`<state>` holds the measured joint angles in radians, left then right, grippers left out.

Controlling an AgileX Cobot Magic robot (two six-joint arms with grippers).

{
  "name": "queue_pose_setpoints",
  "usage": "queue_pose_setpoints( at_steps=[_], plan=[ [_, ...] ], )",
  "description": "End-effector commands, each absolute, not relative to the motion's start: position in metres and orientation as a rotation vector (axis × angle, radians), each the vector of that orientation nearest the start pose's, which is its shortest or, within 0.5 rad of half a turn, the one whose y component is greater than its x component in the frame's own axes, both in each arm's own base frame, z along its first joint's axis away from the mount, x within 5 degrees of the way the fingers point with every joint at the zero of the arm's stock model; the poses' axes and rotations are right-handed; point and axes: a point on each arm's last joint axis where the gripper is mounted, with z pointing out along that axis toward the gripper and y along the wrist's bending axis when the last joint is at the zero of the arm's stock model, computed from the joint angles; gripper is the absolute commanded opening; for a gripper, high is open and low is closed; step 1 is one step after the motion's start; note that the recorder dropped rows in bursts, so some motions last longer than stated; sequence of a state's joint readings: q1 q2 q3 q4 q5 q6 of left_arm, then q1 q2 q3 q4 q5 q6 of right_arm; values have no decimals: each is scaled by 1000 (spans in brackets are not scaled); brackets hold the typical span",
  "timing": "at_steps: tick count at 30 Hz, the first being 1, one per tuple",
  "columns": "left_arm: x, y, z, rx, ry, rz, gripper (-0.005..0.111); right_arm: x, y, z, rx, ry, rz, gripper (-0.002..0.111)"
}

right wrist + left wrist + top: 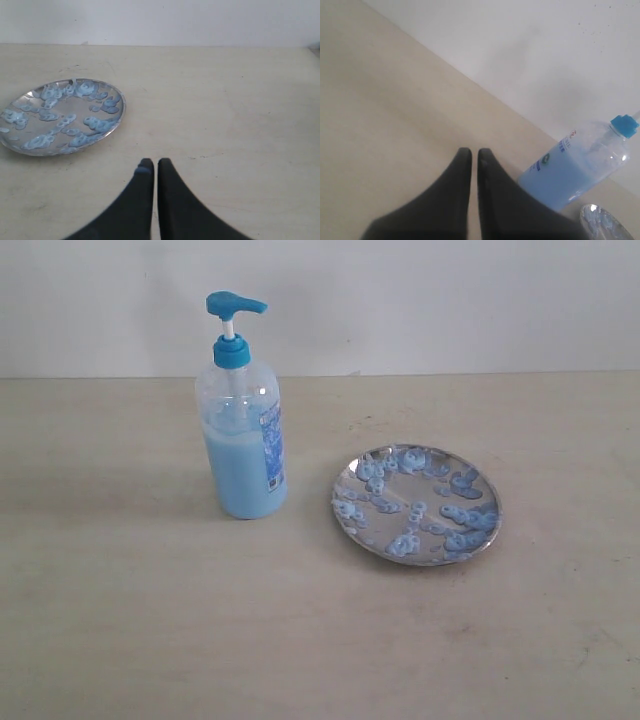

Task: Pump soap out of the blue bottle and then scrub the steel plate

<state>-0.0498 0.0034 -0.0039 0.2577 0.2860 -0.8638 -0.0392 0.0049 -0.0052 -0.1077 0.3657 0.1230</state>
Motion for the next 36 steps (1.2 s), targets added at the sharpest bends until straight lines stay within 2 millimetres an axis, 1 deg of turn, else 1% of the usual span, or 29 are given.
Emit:
queue_pose_setpoints(
  at_steps=[1, 13, 16, 17, 18, 20, 22, 23, 24, 27, 31, 32, 33, 36],
  plan=[
    [55, 3, 188, -543, 1694, -427, 4, 53, -6, 181, 80, 1842, -50, 0],
    [55, 4, 188, -559, 1688, -413, 4, 53, -6, 182, 79, 1833, -50, 0],
    [54, 8, 186, -598, 1693, -360, 4, 53, -6, 182, 79, 1833, -50, 0],
    [54, 10, 186, -569, 1706, -292, 4, 53, -6, 182, 79, 1833, -50, 0],
    [53, 12, 186, -476, 1722, -179, 4, 53, -6, 182, 79, 1833, -50, 0],
    [54, 14, 190, -212, 1723, 59, 4, 53, -6, 182, 79, 1833, -50, 0],
    [55, 12, 194, 4, 1705, 224, 4, 53, -6, 182, 79, 1833, -50, 0],
    [55, 12, 195, 83, 1695, 284, 4, 53, -6, 182, 79, 1833, -50, 0],
    [55, 11, 195, 120, 1685, 311, 4, 53, -6, 182, 79, 1831, -50, 0],
    [56, 8, 201, 151, 1616, 296, 4, 53, -6, 182, 79, 1831, -50, 0],
    [56, 1, 215, 197, 1459, 245, 4, 53, -6, 182, 78, 1829, -49, 0],
    [56, -1, 218, 187, 1424, 213, 4, 53, -6, 182, 78, 1829, -49, 0],
    [55, -1, 219, 148, 1409, 163, 4, 53, -6, 182, 78, 1829, -49, 0],
    [56, 1, 217, -137, 1437, -117, 4, 53, -6, 182, 78, 1829, -49, 0]
  ],
)
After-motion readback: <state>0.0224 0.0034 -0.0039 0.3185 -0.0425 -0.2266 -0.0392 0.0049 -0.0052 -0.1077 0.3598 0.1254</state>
